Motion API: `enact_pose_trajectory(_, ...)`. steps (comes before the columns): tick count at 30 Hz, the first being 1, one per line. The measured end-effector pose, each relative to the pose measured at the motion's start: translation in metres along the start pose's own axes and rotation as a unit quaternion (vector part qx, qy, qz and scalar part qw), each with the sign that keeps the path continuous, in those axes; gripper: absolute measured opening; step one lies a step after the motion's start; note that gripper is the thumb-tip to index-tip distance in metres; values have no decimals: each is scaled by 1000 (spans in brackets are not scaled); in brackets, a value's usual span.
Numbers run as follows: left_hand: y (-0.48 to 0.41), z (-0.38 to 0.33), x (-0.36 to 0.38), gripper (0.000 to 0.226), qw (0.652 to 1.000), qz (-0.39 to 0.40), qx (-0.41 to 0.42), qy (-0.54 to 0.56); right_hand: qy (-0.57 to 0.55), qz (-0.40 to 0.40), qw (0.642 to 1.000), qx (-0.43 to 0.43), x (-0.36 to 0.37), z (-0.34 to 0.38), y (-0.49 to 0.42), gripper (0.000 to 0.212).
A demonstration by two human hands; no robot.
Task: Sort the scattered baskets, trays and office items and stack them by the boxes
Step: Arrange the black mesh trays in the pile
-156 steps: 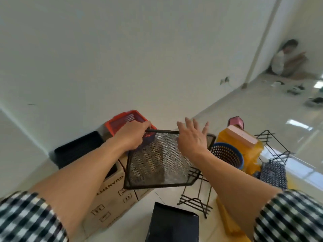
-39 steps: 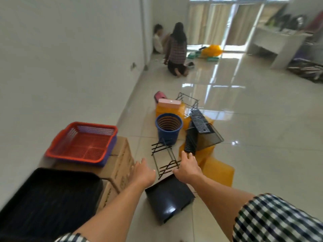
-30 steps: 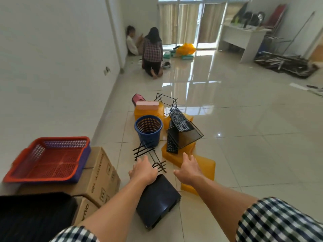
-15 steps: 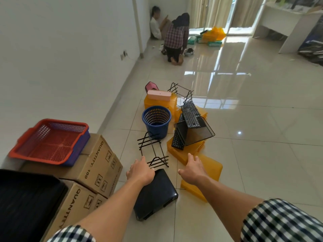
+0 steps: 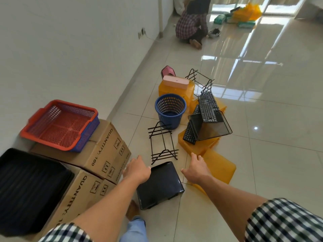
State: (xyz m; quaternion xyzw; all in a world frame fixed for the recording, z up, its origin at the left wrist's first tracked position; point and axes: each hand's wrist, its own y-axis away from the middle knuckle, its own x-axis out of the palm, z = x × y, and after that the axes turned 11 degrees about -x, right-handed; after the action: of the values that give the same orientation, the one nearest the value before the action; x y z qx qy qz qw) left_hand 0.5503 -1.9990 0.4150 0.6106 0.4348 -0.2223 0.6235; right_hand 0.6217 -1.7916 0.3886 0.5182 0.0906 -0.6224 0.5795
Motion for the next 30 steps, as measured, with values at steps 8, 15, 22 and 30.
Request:
enact_pose_trajectory(8, -91, -5, -14, 72, 999, 37, 35, -13, -13, 0, 1000, 24, 12, 49, -64, 91)
enact_pose_trajectory(15, -203, -1, 31, 75, 995, 75, 59, -23, -37, 6, 999, 26, 61, 67, -157, 81)
enact_pose_trajectory(22, -342, -15, 153, 73, 990, 57, 117, -57, -45, 6, 999, 29, 164, 24, -300, 73)
enact_pose_trajectory(30, -463, -56, 289, 75, 966, 4, 210, -149, 24, -42, 999, 21, 262, -30, -443, 57)
